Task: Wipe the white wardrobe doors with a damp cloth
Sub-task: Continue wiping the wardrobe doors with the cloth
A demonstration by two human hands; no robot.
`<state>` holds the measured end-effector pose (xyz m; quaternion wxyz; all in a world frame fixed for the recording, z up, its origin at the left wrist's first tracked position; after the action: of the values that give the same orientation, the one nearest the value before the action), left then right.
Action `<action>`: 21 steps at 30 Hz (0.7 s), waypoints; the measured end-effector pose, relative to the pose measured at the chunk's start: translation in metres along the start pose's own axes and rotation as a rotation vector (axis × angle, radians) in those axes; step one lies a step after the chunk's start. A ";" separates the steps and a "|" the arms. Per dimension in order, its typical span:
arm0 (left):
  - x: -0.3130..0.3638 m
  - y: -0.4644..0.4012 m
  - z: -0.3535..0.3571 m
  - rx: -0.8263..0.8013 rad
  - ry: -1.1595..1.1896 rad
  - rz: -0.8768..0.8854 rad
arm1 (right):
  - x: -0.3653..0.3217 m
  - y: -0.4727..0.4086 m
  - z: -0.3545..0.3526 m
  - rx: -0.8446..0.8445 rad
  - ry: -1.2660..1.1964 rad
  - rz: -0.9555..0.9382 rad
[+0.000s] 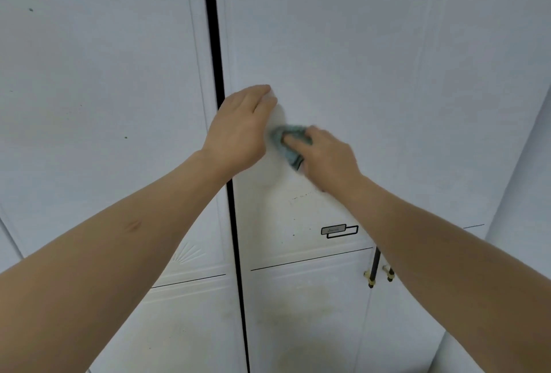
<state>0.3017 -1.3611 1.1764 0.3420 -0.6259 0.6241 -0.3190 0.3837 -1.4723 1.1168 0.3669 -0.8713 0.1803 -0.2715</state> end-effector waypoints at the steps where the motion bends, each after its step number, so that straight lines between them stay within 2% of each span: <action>1: 0.001 0.000 0.001 -0.004 -0.012 -0.022 | 0.022 0.000 -0.010 0.013 -0.037 0.106; 3: 0.004 0.000 0.005 -0.002 -0.036 -0.045 | 0.068 0.015 -0.020 0.024 -0.086 0.284; 7: 0.002 0.003 0.010 -0.020 -0.049 -0.047 | 0.140 0.078 -0.026 0.258 -0.102 0.633; 9: 0.000 0.005 0.010 -0.029 -0.046 -0.041 | 0.146 0.094 -0.015 0.291 -0.107 0.778; 11: -0.003 0.005 0.010 -0.034 -0.035 -0.045 | 0.128 0.084 -0.010 0.329 -0.153 0.821; 13: -0.005 0.005 0.008 -0.024 -0.011 -0.045 | 0.093 0.058 -0.007 0.340 -0.203 0.740; 17: -0.003 0.004 0.004 0.047 0.035 -0.052 | -0.002 0.010 0.014 0.283 -0.268 0.394; 21: -0.001 0.000 0.001 0.032 0.097 -0.083 | -0.072 -0.009 0.036 0.119 -0.366 0.130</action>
<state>0.3024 -1.3603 1.1758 0.3078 -0.6295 0.6084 -0.3728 0.3498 -1.4104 1.0778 0.4611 -0.8695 0.1500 -0.0947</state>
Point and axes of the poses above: each hand's wrist, its own y-axis away from the middle knuckle, its own z-axis out of the palm, x = y × z, the point moved 9 cm from there along -y, towards the middle knuckle, and after that the axes turned 14 degrees about -z, right-handed, at the moved point
